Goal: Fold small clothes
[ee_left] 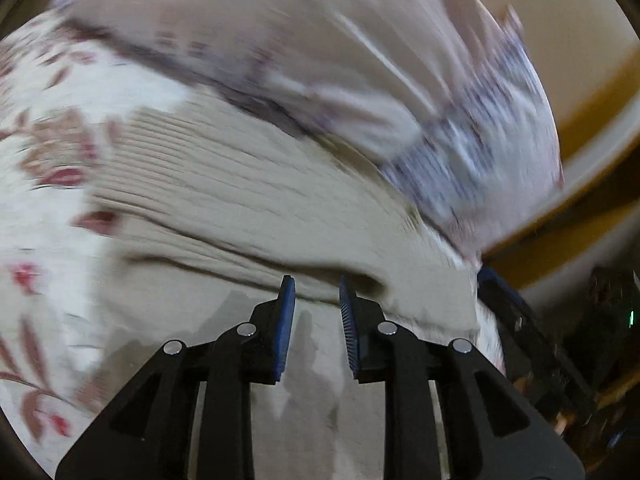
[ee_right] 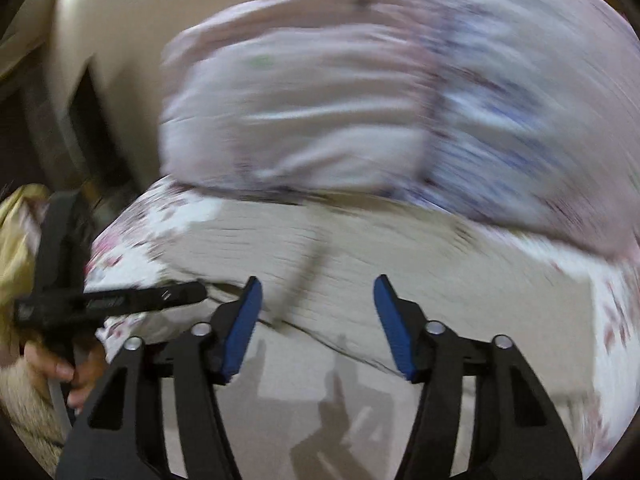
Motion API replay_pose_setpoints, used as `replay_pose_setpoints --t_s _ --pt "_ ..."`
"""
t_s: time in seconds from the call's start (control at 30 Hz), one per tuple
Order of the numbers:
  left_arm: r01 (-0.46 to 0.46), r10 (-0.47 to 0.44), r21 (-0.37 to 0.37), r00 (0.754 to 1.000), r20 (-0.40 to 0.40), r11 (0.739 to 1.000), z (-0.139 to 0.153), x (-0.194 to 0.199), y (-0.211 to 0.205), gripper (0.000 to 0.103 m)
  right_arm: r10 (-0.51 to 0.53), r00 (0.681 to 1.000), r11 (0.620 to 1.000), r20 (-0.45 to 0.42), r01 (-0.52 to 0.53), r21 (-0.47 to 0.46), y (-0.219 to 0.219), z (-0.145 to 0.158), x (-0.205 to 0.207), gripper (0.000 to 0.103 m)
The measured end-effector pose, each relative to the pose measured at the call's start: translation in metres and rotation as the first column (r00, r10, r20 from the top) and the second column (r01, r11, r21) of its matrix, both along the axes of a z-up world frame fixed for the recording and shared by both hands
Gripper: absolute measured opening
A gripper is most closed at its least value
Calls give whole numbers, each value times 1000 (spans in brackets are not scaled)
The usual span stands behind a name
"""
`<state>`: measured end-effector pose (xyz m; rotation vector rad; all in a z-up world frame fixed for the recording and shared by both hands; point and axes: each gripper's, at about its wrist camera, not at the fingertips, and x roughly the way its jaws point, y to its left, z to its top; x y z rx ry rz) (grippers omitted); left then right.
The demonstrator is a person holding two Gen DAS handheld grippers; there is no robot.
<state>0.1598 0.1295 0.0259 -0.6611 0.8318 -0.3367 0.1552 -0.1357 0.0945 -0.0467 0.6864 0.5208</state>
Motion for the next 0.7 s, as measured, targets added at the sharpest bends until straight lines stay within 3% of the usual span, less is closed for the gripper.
replay_pose_setpoints --t_s 0.17,0.33,0.57,0.67,0.7 --pt "-97 92 -57 992 -84 994 -19 7 35 22 219 975 973 -29 -221 -71 83 -13 19 30" --pt "-129 108 -153 984 -138 980 -37 1 52 21 323 944 923 -59 -328 -201 136 -37 31 27" --pt "-138 113 -193 984 -135 971 -42 -6 60 21 384 921 850 -64 -379 -366 160 -68 25 28" --pt "-137 113 -187 984 -137 973 -41 -3 57 21 359 932 863 -51 -352 -363 159 -70 25 11" --pt "-136 112 -184 984 -136 973 -41 -3 57 21 349 936 869 -47 -342 -358 158 -69 26 9"
